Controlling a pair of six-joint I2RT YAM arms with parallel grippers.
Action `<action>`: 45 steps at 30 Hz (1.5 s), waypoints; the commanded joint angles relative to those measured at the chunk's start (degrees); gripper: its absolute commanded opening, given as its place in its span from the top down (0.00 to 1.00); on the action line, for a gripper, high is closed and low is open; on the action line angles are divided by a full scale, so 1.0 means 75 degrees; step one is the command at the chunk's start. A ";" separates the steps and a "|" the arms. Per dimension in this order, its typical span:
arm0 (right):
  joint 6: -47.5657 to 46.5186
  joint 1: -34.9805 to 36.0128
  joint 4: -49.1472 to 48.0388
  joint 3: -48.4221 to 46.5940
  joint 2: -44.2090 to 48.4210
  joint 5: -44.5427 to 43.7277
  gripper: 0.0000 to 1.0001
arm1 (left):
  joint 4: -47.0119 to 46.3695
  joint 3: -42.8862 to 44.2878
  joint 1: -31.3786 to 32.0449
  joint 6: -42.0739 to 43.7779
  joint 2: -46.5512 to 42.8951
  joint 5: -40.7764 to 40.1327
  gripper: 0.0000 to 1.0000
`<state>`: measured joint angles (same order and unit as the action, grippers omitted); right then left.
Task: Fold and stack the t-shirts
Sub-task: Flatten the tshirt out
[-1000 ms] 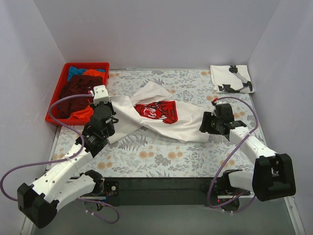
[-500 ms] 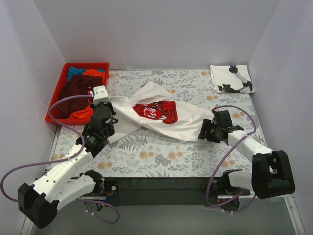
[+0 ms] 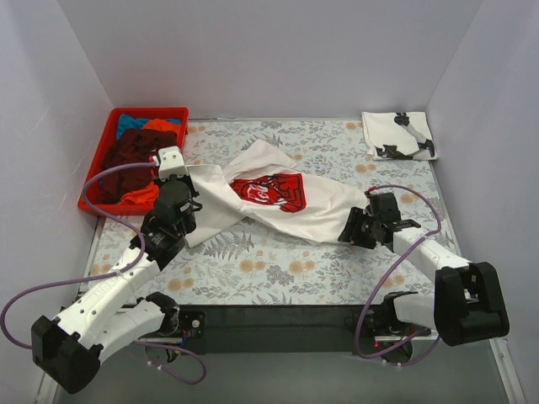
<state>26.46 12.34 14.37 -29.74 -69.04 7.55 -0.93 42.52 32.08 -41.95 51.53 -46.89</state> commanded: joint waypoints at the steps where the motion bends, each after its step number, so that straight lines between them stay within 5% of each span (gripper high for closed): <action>1: 0.0140 -0.0016 -0.0287 0.0086 -0.0299 0.0283 0.44 | -0.0146 -0.0068 -0.0058 -0.0055 -0.0167 0.0007 1.00; 7: -0.0327 -0.0121 0.0648 -0.0920 -0.0007 -0.0922 0.94 | -0.0321 -0.0162 -0.0093 0.0051 -0.0354 -0.0239 1.00; 13: -0.1275 -0.0461 0.2732 -0.3567 0.0451 -0.2365 0.99 | -0.0790 -0.0478 -0.0128 0.0273 -0.0835 -0.0415 1.00; 22: -0.1968 -0.0497 0.3053 -0.6028 -0.1515 -0.2648 0.69 | -0.0545 -0.0362 -0.0198 0.0075 -0.0357 0.0381 1.00; 30: -0.2039 -0.0508 0.2397 -0.6032 -0.2596 -0.2272 0.42 | -0.0111 -0.0150 -0.0210 -0.0101 0.0231 0.0721 1.00; 38: -0.2086 -0.0555 0.1601 -0.4159 -0.1671 -0.1793 0.43 | -0.0087 -0.0138 -0.0210 -0.0172 0.0231 0.0780 1.00; 45: -0.1618 -0.1069 -0.0153 -0.2366 -0.1214 0.0009 0.43 | -0.0075 -0.0162 -0.0222 -0.0172 0.0219 0.0733 1.00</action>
<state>12.36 6.90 23.59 -51.20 -80.44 -0.54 -1.54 39.29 30.81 -42.83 54.02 -41.21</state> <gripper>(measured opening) 0.566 0.012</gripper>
